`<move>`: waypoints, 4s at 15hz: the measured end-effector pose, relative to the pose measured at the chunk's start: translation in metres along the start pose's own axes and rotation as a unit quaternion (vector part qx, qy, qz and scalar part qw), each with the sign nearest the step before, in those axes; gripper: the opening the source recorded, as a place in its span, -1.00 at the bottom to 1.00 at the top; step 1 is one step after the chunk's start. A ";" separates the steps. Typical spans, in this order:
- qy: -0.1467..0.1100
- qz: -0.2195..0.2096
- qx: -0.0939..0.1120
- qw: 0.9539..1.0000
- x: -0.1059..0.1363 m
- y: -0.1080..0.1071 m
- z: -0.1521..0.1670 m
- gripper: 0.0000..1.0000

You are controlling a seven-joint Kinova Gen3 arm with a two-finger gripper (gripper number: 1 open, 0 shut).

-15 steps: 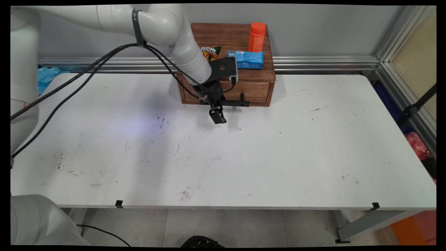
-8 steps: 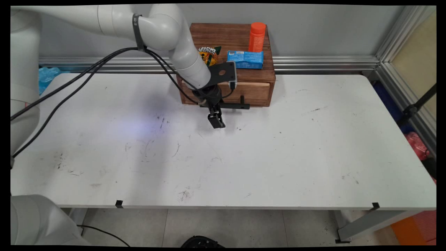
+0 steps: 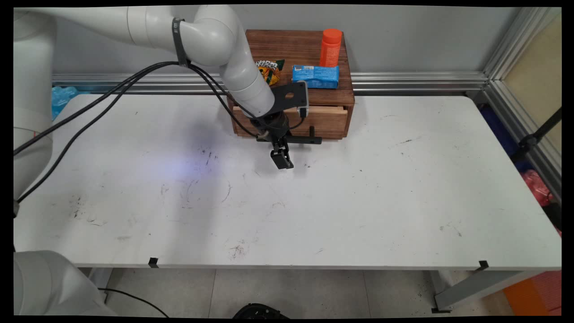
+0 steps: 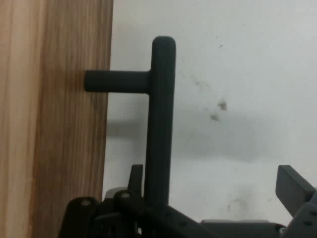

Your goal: Open the drawer

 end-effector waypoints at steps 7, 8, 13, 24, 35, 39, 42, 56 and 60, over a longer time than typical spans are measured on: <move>0.001 -0.003 -0.019 1.000 0.005 0.022 -0.004 1.00; 0.000 -0.002 -0.023 1.000 0.005 0.026 -0.004 1.00; -0.001 -0.003 -0.041 0.999 0.006 0.046 -0.005 1.00; -0.001 -0.017 -0.079 0.997 0.015 0.093 -0.014 1.00; -0.010 -0.020 -0.098 0.995 0.020 0.130 -0.023 1.00; -0.013 -0.016 -0.098 0.995 0.021 0.139 -0.024 1.00; -0.016 -0.014 -0.093 0.995 0.022 0.142 -0.024 1.00; -0.034 -0.021 -0.043 0.998 0.037 0.152 -0.037 1.00; -0.038 -0.025 -0.042 0.998 0.040 0.160 -0.041 1.00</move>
